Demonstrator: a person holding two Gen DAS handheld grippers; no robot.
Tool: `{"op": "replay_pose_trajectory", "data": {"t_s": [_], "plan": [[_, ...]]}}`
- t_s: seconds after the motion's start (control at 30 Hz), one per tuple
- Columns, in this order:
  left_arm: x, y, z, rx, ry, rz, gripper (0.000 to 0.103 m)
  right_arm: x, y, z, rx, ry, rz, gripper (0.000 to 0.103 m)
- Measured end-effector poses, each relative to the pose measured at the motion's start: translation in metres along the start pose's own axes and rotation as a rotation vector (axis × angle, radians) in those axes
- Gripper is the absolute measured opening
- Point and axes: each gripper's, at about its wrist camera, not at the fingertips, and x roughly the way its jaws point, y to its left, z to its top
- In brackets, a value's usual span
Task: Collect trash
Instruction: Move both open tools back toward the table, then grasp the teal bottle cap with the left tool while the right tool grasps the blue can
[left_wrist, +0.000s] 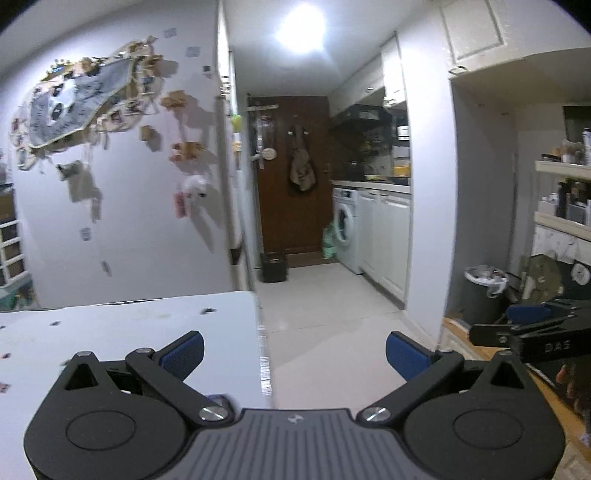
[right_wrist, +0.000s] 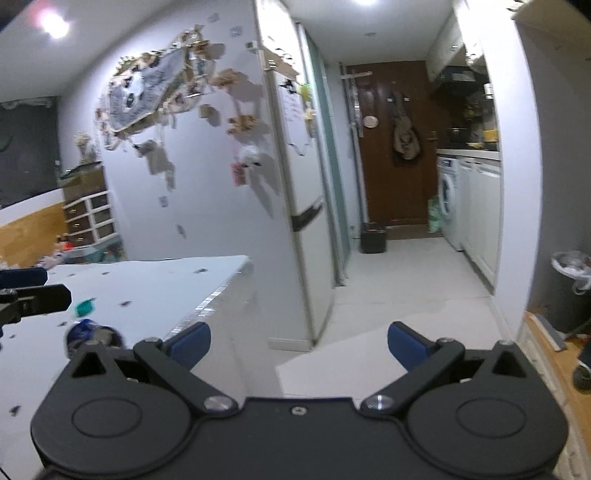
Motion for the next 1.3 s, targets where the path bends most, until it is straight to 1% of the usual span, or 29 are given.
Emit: {"op": "replay_pose_trajectory", "data": {"t_s": [0.2, 0.33, 0.6, 0.7, 0.87, 1.03, 1.1, 1.23, 1.3], "plan": [[-0.022, 0.050, -0.004, -0.034, 0.000, 0.049, 0.103, 0.009, 0.045, 0.000, -0.043, 0.008, 0.076, 0.103], [-0.029, 0.081, -0.004, -0.033, 0.001, 0.094, 0.103, 0.020, 0.077, -0.003, -0.080, 0.025, 0.122, 0.103], [-0.019, 0.145, -0.013, -0.012, 0.048, 0.189, 0.103, 0.044, 0.137, -0.014, -0.155, 0.071, 0.227, 0.103], [-0.004, 0.173, -0.020, -0.022, 0.091, 0.228, 0.103, 0.052, 0.157, -0.020, -0.194, 0.078, 0.256, 0.103], [0.034, 0.217, -0.037, -0.051, 0.170, 0.269, 0.103, 0.069, 0.183, -0.025, -0.249, 0.094, 0.292, 0.103], [0.076, 0.251, -0.053, -0.091, 0.249, 0.300, 0.103, 0.087, 0.198, -0.025, -0.314, 0.100, 0.341, 0.103], [0.090, 0.258, -0.057, -0.100, 0.263, 0.288, 0.103, 0.095, 0.202, -0.022, -0.342, 0.099, 0.356, 0.103], [0.122, 0.268, -0.058, -0.107, 0.290, 0.274, 0.103, 0.111, 0.213, -0.015, -0.428, 0.141, 0.393, 0.103], [0.138, 0.274, -0.058, -0.113, 0.298, 0.273, 0.103, 0.115, 0.220, -0.011, -0.486, 0.170, 0.426, 0.103]]}}
